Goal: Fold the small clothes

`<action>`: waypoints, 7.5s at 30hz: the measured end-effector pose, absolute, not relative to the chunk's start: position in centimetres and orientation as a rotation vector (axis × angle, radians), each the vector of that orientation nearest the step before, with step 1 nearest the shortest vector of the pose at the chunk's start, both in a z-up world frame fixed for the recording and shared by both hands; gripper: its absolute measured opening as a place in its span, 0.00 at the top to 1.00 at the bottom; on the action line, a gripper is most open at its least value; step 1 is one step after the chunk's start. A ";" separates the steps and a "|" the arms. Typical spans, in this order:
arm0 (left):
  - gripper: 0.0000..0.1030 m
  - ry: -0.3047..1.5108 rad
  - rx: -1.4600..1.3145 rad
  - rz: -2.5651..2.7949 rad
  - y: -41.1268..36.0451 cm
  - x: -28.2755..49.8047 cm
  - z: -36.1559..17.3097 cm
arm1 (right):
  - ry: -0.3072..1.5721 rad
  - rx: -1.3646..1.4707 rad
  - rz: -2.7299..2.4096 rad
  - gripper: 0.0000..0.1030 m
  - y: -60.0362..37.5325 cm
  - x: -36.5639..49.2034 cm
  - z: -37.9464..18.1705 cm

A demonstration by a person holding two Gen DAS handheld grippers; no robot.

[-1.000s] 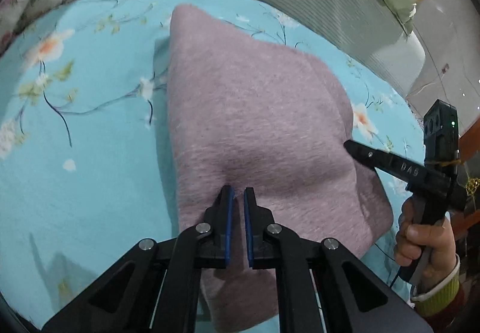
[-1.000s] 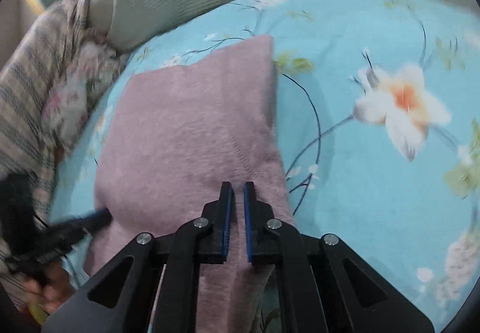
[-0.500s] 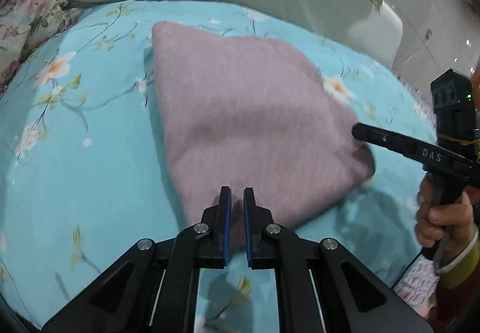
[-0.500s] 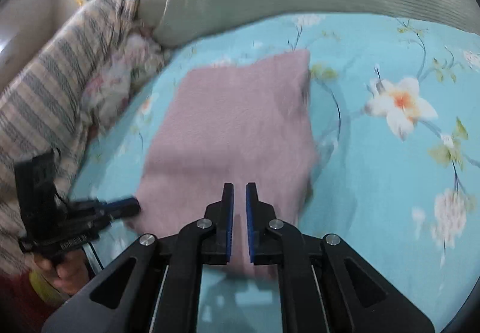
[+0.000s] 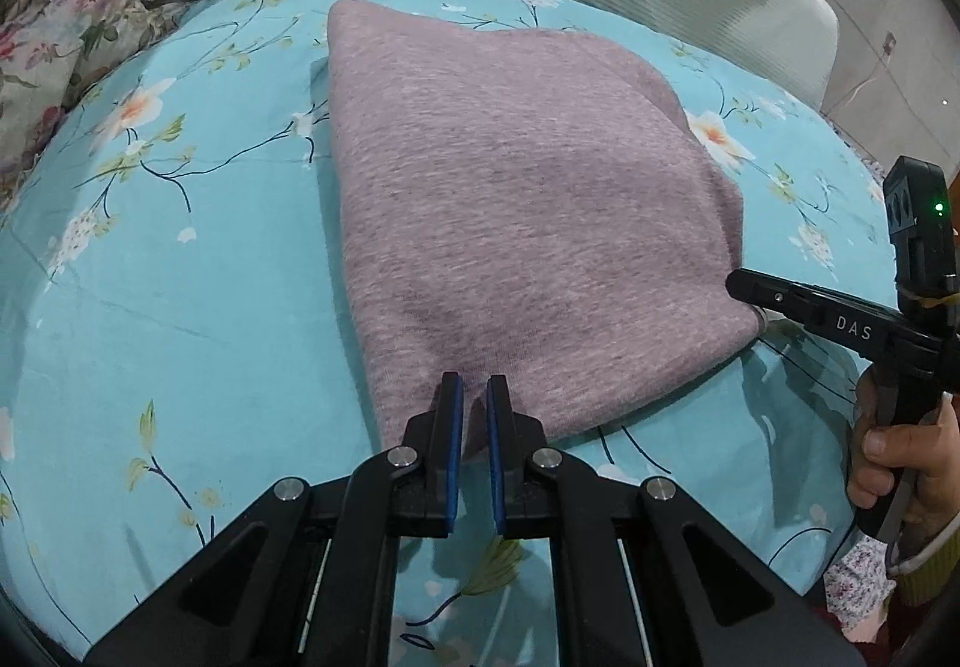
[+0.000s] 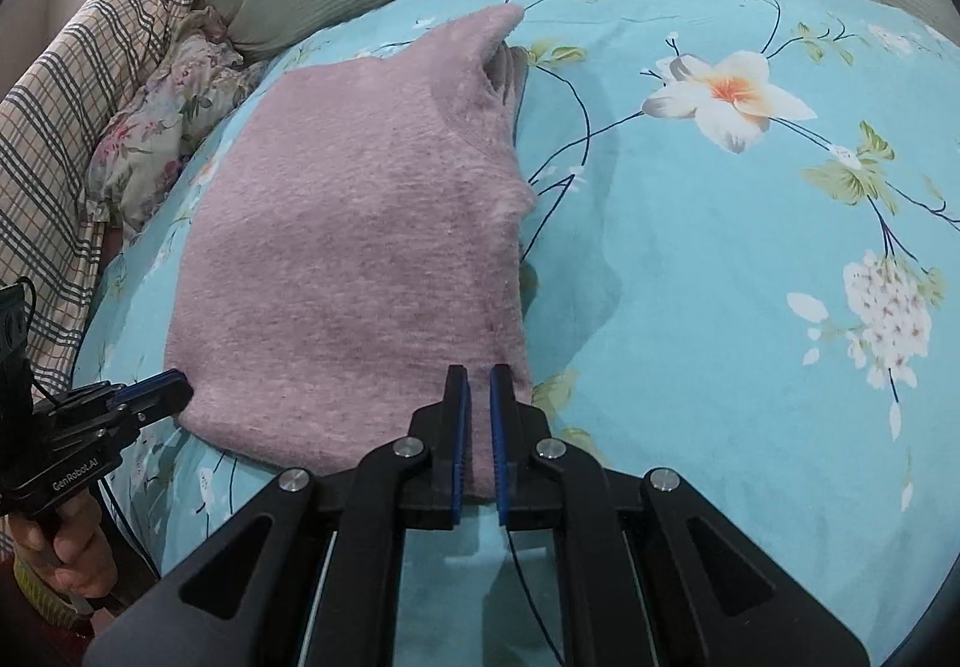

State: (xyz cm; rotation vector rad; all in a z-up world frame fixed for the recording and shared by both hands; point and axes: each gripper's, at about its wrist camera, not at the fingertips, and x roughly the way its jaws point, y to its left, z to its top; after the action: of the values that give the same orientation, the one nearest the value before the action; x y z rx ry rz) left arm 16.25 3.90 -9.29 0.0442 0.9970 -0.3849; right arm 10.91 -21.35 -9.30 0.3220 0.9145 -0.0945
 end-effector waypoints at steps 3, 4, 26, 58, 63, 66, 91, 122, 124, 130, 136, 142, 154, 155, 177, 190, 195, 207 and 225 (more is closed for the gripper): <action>0.93 0.999 0.043 -0.368 3.9 16.1 -9.1 | 0.916 0.319 -0.104 0.92 -21.0 10.3 -9.0; 0.93 0.999 0.042 -0.366 4.0 16.1 -9.1 | 0.918 0.313 -0.109 0.92 -20.8 10.2 -8.9; 0.43 0.852 0.088 -0.164 6.7 11.3 -5.0 | 0.837 0.358 -0.096 0.74 -18.6 6.0 -5.0; 0.18 0.947 -0.064 -0.143 7.5 26.2 -6.2 | 0.833 0.502 -0.094 0.49 -27.3 25.1 -4.4; 0.18 0.974 -0.072 -0.129 7.0 29.2 -7.0 | 0.803 0.497 -0.076 0.92 -27.1 26.6 -4.2; 0.17 0.961 -0.034 -0.116 6.3 29.3 -7.1 | 0.777 0.426 -0.128 0.92 -26.2 25.8 -3.8; 0.18 0.948 0.084 -0.054 5.5 24.3 -6.2 | 0.789 0.425 -0.131 0.68 -21.4 13.9 -2.5; 0.16 0.920 0.169 -0.039 7.7 7.7 -7.4 | 0.866 0.197 -0.060 0.23 -12.1 1.1 -6.0; 0.16 0.892 0.183 -0.042 7.3 7.2 -6.3 | 0.864 0.172 -0.055 0.23 -11.9 1.0 -5.4; 0.14 0.826 0.239 -0.046 6.1 6.2 -3.2 | 0.833 0.116 -0.021 0.23 -11.9 0.1 -2.1; 0.08 0.778 0.186 -0.067 7.5 5.9 0.1 | 0.778 0.058 -0.048 0.08 -12.5 -1.0 1.4; 0.08 0.801 0.184 -0.052 7.7 6.9 -1.0 | 0.789 0.088 -0.070 0.06 -13.1 -0.2 0.5; 0.08 0.870 0.190 -0.067 6.7 9.2 -4.2 | 0.883 0.086 -0.076 0.06 -12.2 3.5 -3.4; 0.08 0.871 0.190 -0.067 6.6 9.3 -4.2 | 0.885 0.090 -0.080 0.06 -12.2 3.7 -3.5; 0.08 0.843 0.194 -0.084 5.4 8.3 -2.6 | 0.869 0.093 -0.068 0.06 -11.6 3.5 -2.1; 0.08 0.840 0.196 -0.074 5.3 8.2 -2.5 | 0.862 0.097 -0.066 0.06 -11.9 3.4 -1.7; 0.08 0.840 0.196 -0.074 5.3 8.2 -2.5 | 0.862 0.098 -0.067 0.06 -11.8 3.4 -1.7; 0.08 0.843 0.191 -0.078 5.5 8.3 -2.3 | 0.863 0.098 -0.066 0.06 -11.7 3.4 -1.7; 0.08 0.844 0.194 -0.081 5.1 8.5 -2.3 | 0.862 0.101 -0.066 0.06 -11.5 3.4 -1.8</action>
State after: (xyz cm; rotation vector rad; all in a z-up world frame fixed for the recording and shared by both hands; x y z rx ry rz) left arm 8.47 5.13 -2.33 0.1943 0.8438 -0.0807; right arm 3.42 -11.51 -1.77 0.1007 0.8617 -0.0656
